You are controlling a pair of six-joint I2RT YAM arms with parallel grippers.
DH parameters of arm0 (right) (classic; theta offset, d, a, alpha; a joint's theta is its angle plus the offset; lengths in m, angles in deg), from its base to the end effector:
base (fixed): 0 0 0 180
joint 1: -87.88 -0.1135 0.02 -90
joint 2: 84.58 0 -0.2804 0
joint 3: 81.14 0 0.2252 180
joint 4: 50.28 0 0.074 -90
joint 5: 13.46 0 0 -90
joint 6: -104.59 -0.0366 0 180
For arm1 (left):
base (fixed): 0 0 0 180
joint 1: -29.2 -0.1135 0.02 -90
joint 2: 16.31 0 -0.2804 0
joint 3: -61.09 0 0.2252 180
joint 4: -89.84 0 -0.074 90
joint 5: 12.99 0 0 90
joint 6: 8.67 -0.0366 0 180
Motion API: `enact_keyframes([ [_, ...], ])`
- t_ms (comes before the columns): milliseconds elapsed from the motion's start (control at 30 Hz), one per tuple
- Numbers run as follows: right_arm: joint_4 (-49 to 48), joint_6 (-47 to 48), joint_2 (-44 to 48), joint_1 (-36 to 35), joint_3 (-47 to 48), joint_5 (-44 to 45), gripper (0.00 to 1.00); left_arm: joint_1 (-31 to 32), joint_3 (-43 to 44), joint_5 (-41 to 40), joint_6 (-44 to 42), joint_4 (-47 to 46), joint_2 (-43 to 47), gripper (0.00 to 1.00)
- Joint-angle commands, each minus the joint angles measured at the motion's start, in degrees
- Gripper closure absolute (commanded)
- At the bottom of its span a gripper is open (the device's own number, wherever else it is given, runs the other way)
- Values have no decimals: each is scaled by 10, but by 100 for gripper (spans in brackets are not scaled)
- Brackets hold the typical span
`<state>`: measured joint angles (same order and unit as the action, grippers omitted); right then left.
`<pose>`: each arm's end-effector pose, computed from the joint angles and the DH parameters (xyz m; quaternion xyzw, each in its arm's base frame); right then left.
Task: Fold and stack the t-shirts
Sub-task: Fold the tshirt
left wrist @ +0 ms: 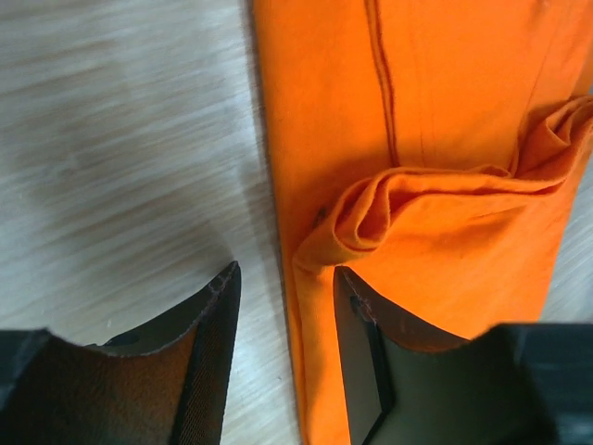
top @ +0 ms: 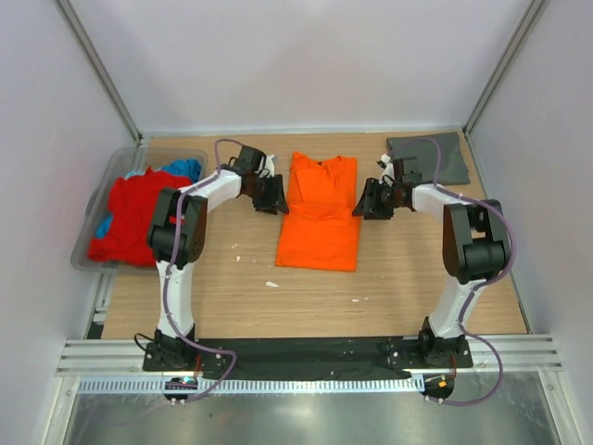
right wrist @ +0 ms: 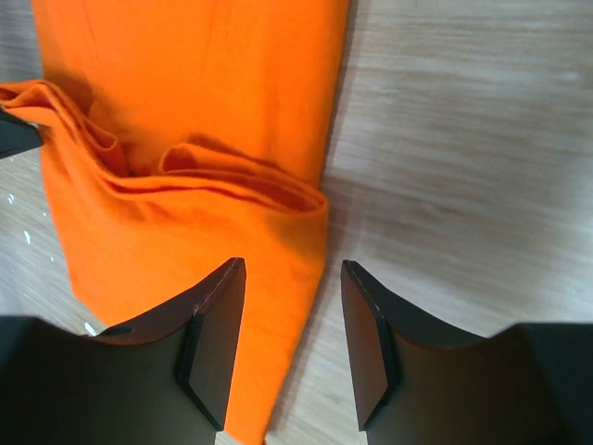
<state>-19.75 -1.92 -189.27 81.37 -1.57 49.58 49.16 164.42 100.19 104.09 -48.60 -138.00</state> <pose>0.3510 0.0568 0.2011 0.0124 0.9316 0.2755 0.2369 0.4039 -0.1620 0.1880 0.0290 0.9470 -0.2733 0.1661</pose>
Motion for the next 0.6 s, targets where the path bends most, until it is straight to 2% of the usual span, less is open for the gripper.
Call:
enact_keyframes([
  [0, 4, 46, -27, 10, 34, -37, 49, -4, 12, 50, -41, -56, -6, 53],
  [167, -20, 62, -39, 11, 36, -64, 52, -4, 20, 62, -47, -67, -29, 54],
  [267, -12, 79, -55, 10, 52, -57, 59, -4, 21, 65, -43, -74, -30, 58],
  [333, -14, 82, -60, 10, 58, -70, 66, -4, 21, 65, -40, -78, -26, 65],
  [367, -26, 84, -61, 10, 56, -74, 69, -4, 22, 64, -40, -80, -25, 76],
  [400, -29, 87, -61, 11, 51, -79, 77, -4, 23, 64, -39, -80, -22, 81],
  [467, -48, 92, -51, 10, 41, -86, 83, -4, 24, 62, -38, -80, -20, 91],
  [567, -86, 103, -33, 11, 15, -104, 93, -3, 23, 66, -34, -81, -19, 100],
])
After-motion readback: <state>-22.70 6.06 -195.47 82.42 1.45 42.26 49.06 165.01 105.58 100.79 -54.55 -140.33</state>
